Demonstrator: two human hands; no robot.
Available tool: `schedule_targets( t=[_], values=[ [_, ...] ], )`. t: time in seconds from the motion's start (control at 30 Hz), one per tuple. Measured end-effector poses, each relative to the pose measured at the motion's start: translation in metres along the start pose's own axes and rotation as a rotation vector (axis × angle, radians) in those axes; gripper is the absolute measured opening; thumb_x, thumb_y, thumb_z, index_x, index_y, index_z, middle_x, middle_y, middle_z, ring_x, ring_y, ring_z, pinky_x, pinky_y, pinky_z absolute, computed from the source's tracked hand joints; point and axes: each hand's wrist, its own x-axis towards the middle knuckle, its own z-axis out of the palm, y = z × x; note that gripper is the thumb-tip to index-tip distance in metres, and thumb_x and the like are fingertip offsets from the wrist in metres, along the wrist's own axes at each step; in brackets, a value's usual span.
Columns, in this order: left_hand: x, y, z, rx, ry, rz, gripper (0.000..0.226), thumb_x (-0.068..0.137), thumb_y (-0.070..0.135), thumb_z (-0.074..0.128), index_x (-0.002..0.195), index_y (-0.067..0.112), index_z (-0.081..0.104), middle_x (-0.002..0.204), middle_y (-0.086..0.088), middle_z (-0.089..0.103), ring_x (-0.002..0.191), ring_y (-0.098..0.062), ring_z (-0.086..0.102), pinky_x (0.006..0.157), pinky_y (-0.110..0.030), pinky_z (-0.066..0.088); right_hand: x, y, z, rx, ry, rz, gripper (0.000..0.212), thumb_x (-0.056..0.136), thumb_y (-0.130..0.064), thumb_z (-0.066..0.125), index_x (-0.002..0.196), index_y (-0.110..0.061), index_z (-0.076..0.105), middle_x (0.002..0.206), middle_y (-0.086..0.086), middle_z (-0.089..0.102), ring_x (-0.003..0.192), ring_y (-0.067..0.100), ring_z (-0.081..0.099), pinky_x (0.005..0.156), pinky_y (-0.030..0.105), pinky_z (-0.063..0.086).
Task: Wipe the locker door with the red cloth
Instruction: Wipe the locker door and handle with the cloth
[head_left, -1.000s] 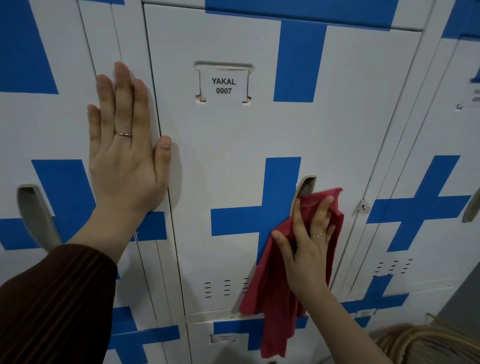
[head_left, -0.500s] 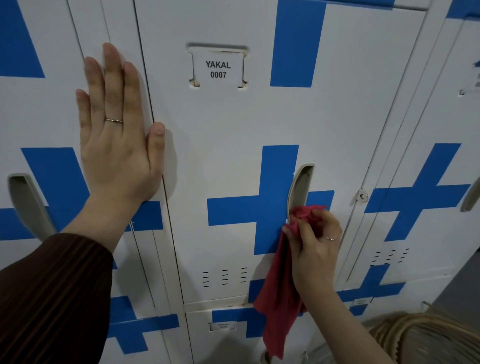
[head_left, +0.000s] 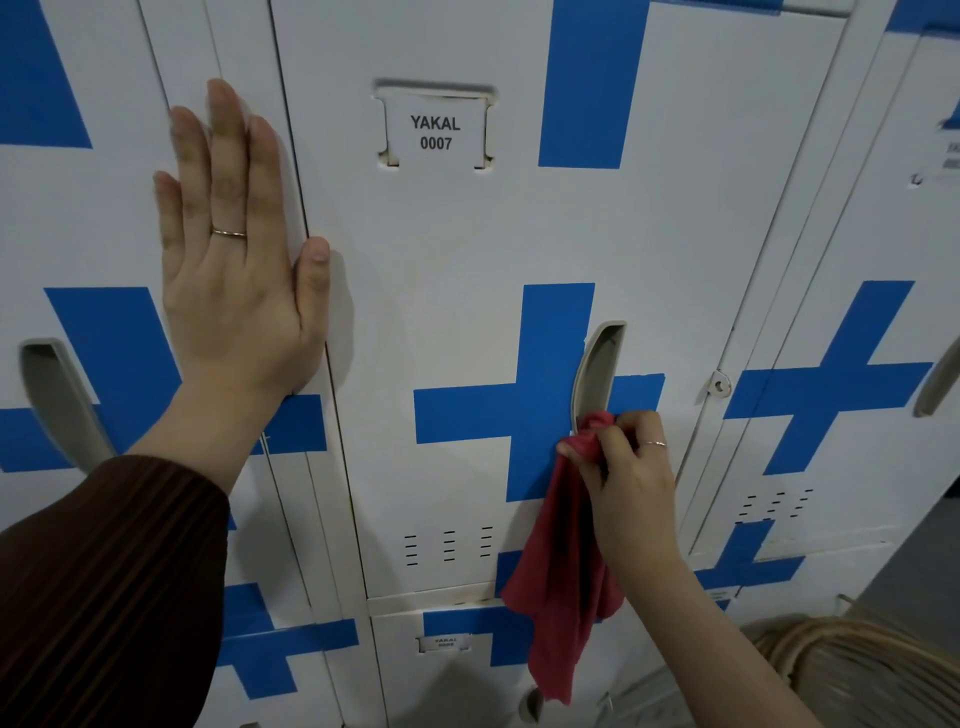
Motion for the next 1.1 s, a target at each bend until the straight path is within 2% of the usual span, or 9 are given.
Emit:
schedule_targets(
  t=[0.1,0.17,0.23,0.43,0.53,0.67,0.8,1.0,1.1],
  values=[
    [0.000,0.000,-0.001,0.004,0.009,0.002,0.057,0.098,0.028,0.024,0.144,-0.004,0.015,0.147,-0.033,0.017,0.137,-0.044,0.008,0.115,-0.036,-0.004,0.001,0.003,-0.001,0.168,0.009,0.084,0.012,0.078,-0.013,0.068,0.083,-0.004,0.061,0.090,-0.008,0.043,0.080,-0.003,0.046,0.070,0.005,0.036],
    [0.000,0.000,-0.001,0.006,0.009,0.003,0.057,0.098,0.028,0.025,0.144,-0.004,0.015,0.148,-0.032,0.017,0.137,-0.043,0.009,0.115,-0.036,-0.003,-0.005,0.004,0.001,0.250,0.010,0.169,0.014,0.084,-0.020,0.061,0.088,-0.007,0.060,0.086,-0.017,0.042,0.082,-0.012,0.046,0.068,0.004,0.036],
    [0.000,0.000,-0.001,0.010,0.005,0.000,0.057,0.098,0.029,0.024,0.144,-0.004,0.015,0.148,-0.032,0.017,0.137,-0.043,0.009,0.115,-0.036,-0.003,-0.010,0.004,0.005,0.267,-0.010,0.239,0.022,0.089,-0.028,0.052,0.096,-0.009,0.059,0.085,-0.020,0.043,0.079,-0.009,0.047,0.064,0.004,0.036],
    [0.000,0.000,-0.001,-0.001,0.002,-0.005,0.057,0.098,0.029,0.024,0.144,-0.004,0.016,0.148,-0.032,0.017,0.137,-0.043,0.009,0.115,-0.035,-0.004,0.002,-0.002,-0.004,-0.117,-0.068,-0.012,0.022,0.082,-0.020,0.065,0.085,0.002,0.059,0.087,0.008,0.046,0.071,0.013,0.043,0.060,0.018,0.039],
    [0.000,-0.001,-0.001,0.000,0.004,-0.002,0.057,0.098,0.029,0.024,0.144,-0.003,0.015,0.148,-0.031,0.017,0.137,-0.043,0.009,0.115,-0.034,-0.005,0.004,-0.006,-0.008,-0.071,-0.068,0.001,0.021,0.080,-0.018,0.067,0.085,0.002,0.061,0.087,0.006,0.046,0.071,0.011,0.044,0.064,0.020,0.039],
    [0.000,0.000,-0.001,0.000,0.008,-0.003,0.057,0.098,0.029,0.024,0.145,-0.002,0.014,0.149,-0.030,0.017,0.138,-0.043,0.010,0.115,-0.035,-0.004,0.000,-0.007,-0.003,0.140,-0.041,0.144,0.014,0.082,-0.014,0.065,0.086,0.000,0.063,0.083,-0.011,0.035,0.082,-0.012,0.041,0.070,-0.001,0.034],
    [0.000,0.000,0.000,0.000,0.009,-0.002,0.057,0.098,0.030,0.023,0.145,-0.002,0.014,0.149,-0.030,0.017,0.138,-0.043,0.010,0.115,-0.035,-0.004,0.010,-0.011,0.000,0.264,0.044,0.242,0.012,0.074,-0.007,0.072,0.078,0.004,0.067,0.079,-0.009,0.036,0.074,-0.002,0.042,0.071,-0.002,0.033],
    [0.000,-0.001,0.000,0.005,0.013,0.004,0.057,0.098,0.030,0.022,0.144,-0.003,0.016,0.148,-0.031,0.018,0.137,-0.043,0.010,0.115,-0.035,-0.003,0.048,-0.029,-0.008,0.306,0.294,0.090,0.011,0.074,-0.009,0.073,0.073,0.001,0.069,0.083,0.006,0.040,0.071,-0.003,0.041,0.065,0.002,0.033],
    [0.000,0.000,0.000,0.003,0.011,0.004,0.058,0.098,0.031,0.022,0.144,-0.003,0.016,0.148,-0.031,0.018,0.137,-0.043,0.010,0.115,-0.034,-0.004,0.042,-0.025,-0.003,0.275,0.286,0.088,0.014,0.076,-0.010,0.071,0.069,0.001,0.066,0.083,0.004,0.039,0.072,-0.006,0.040,0.064,0.003,0.033]
  ],
)
